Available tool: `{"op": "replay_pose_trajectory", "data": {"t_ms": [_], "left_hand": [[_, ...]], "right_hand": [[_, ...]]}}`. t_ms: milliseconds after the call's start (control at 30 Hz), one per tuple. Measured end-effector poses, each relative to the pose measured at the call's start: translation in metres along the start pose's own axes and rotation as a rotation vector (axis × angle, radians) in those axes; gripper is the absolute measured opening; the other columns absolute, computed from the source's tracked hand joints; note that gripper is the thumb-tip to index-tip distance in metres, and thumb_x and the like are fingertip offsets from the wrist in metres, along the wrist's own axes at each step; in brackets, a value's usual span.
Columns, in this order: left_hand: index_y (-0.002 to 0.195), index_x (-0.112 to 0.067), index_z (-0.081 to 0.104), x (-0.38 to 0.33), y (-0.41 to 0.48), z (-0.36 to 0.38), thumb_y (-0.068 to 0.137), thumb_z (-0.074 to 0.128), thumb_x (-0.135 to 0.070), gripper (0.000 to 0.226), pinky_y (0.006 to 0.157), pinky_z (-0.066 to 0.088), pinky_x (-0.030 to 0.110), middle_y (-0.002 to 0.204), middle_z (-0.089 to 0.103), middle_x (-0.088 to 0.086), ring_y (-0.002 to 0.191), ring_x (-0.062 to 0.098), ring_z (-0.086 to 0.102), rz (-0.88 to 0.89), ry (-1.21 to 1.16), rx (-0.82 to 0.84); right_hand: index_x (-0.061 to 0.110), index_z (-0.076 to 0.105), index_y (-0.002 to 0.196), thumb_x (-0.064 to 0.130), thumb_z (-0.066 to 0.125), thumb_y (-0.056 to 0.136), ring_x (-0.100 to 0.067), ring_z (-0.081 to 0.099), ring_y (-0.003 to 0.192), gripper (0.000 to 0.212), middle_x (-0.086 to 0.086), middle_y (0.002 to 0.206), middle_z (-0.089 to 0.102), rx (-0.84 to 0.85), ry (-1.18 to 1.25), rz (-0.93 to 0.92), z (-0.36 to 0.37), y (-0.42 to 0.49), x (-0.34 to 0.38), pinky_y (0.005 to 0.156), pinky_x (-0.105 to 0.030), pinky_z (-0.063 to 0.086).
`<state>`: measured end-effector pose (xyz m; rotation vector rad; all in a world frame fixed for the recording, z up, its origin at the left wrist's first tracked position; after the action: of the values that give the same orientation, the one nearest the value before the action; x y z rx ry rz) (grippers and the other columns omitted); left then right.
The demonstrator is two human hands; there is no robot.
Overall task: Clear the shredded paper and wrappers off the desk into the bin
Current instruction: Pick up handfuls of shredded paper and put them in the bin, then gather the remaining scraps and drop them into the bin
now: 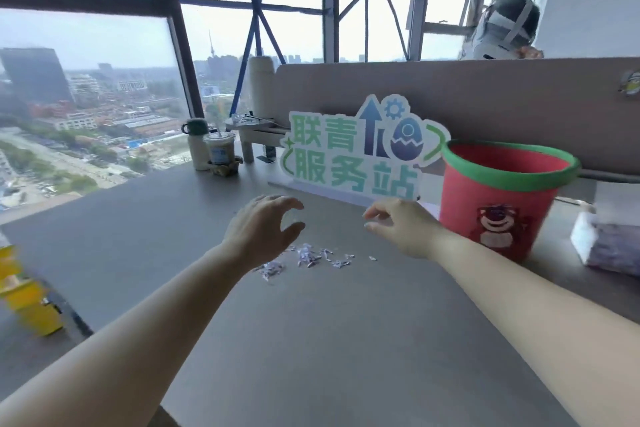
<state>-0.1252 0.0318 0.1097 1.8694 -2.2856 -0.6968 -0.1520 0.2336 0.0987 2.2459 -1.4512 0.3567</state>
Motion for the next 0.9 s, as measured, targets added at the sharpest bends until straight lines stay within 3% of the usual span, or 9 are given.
{"op": "replay_pose_trajectory", "data": {"t_ms": [100, 267, 367, 467, 767, 900], "left_hand": [[0.126, -0.029, 0.052, 0.038, -0.027, 0.017, 0.082, 0.059, -0.049, 0.048, 0.104, 0.039, 0.037, 0.135, 0.054, -0.005, 0.126, 0.021, 0.047, -0.089, -0.008, 0.093], [0.141, -0.032, 0.032, 0.078, -0.067, 0.040, 0.080, 0.052, -0.063, 0.071, 0.117, 0.019, 0.036, 0.156, 0.020, -0.007, 0.144, 0.018, 0.019, -0.226, -0.003, 0.227], [0.146, -0.036, 0.017, 0.091, -0.082, 0.054, 0.078, 0.047, -0.069, 0.081, 0.120, 0.006, 0.038, 0.159, -0.001, -0.005, 0.147, 0.019, -0.001, -0.290, -0.003, 0.277], [0.146, -0.038, 0.007, 0.106, -0.091, 0.067, 0.072, 0.047, -0.076, 0.093, 0.120, 0.003, 0.041, 0.159, -0.010, 0.000, 0.147, 0.025, -0.007, -0.409, -0.052, 0.309], [0.148, -0.031, 0.002, 0.116, -0.072, 0.084, 0.060, 0.037, -0.089, 0.111, 0.121, 0.004, 0.038, 0.159, -0.002, 0.000, 0.147, 0.019, 0.002, -0.435, -0.023, 0.298], [0.148, -0.033, 0.005, 0.116, -0.057, 0.087, 0.060, 0.037, -0.089, 0.109, 0.121, 0.005, 0.038, 0.159, 0.001, -0.002, 0.147, 0.017, 0.004, -0.384, -0.027, 0.279]], "right_hand": [[0.021, 0.055, 0.123, 0.036, 0.056, 0.089, -0.017, 0.049, 0.124, 0.038, 0.001, 0.135, 0.053, 0.093, -0.024, 0.009, 0.038, 0.000, 0.001, 0.102, -0.031, 0.038], [0.024, 0.039, 0.138, 0.046, 0.057, 0.086, -0.016, 0.031, 0.139, 0.060, 0.002, 0.151, 0.034, 0.201, 0.011, 0.054, 0.087, -0.002, -0.005, 0.113, -0.030, 0.025], [0.029, 0.023, 0.145, 0.057, 0.052, 0.083, -0.018, 0.012, 0.146, 0.074, 0.003, 0.158, 0.013, 0.234, -0.072, 0.083, 0.106, -0.004, -0.013, 0.117, -0.034, 0.013], [0.033, 0.010, 0.147, 0.069, 0.044, 0.080, -0.019, 0.001, 0.147, 0.084, 0.006, 0.159, 0.002, 0.254, -0.104, 0.143, 0.119, -0.006, -0.022, 0.120, -0.039, 0.006], [0.031, 0.009, 0.148, 0.069, 0.045, 0.080, -0.015, 0.007, 0.147, 0.085, 0.008, 0.159, 0.007, 0.221, -0.092, 0.049, 0.142, 0.022, 0.013, 0.119, -0.036, 0.012], [0.029, 0.020, 0.146, 0.061, 0.048, 0.084, -0.017, 0.020, 0.143, 0.075, 0.004, 0.155, 0.024, 0.168, -0.060, -0.028, 0.150, 0.044, 0.027, 0.117, -0.033, 0.019]]}}
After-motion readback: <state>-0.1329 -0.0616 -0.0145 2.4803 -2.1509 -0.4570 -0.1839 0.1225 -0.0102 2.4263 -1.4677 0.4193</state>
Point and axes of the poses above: each hand's wrist, its own y-axis towards the middle knuckle, its own z-axis out of the palm, x = y × z, the point moved 9 cm from there along y, towards the middle knuckle
